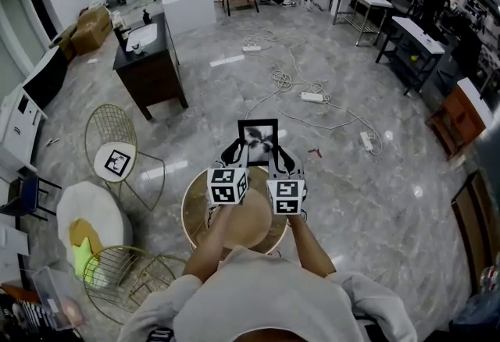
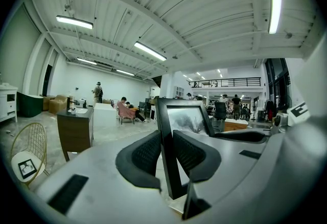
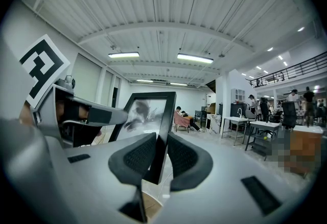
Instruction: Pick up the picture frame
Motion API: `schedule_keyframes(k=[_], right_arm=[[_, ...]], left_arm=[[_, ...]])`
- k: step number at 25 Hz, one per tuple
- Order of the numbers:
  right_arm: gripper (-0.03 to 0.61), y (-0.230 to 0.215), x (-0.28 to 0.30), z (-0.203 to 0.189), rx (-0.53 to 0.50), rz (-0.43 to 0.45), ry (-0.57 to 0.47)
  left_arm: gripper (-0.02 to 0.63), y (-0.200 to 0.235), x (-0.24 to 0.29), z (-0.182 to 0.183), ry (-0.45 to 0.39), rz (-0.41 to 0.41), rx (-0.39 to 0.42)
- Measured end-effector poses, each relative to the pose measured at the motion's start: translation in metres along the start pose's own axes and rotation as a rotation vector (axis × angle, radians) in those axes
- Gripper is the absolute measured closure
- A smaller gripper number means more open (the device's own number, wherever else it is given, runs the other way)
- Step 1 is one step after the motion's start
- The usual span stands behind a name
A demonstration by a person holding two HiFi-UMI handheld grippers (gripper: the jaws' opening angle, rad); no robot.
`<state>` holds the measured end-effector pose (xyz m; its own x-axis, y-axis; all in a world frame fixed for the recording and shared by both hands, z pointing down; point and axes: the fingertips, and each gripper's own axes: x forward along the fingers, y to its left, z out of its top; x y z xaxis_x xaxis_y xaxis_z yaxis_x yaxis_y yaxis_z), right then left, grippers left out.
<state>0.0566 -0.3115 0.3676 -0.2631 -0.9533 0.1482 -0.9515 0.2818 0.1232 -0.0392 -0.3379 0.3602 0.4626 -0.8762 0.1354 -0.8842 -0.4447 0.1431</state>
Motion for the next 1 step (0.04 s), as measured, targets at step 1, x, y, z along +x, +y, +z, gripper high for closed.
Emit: schedule_keyframes(k=[1], right_arm=[[0.505,0.0004,-0.0001,-0.0011,0.001,0.000,0.001]], left_arm=[[0.538,0.0001,-0.0001,-0.0012,0.001,0.000,-0.001]])
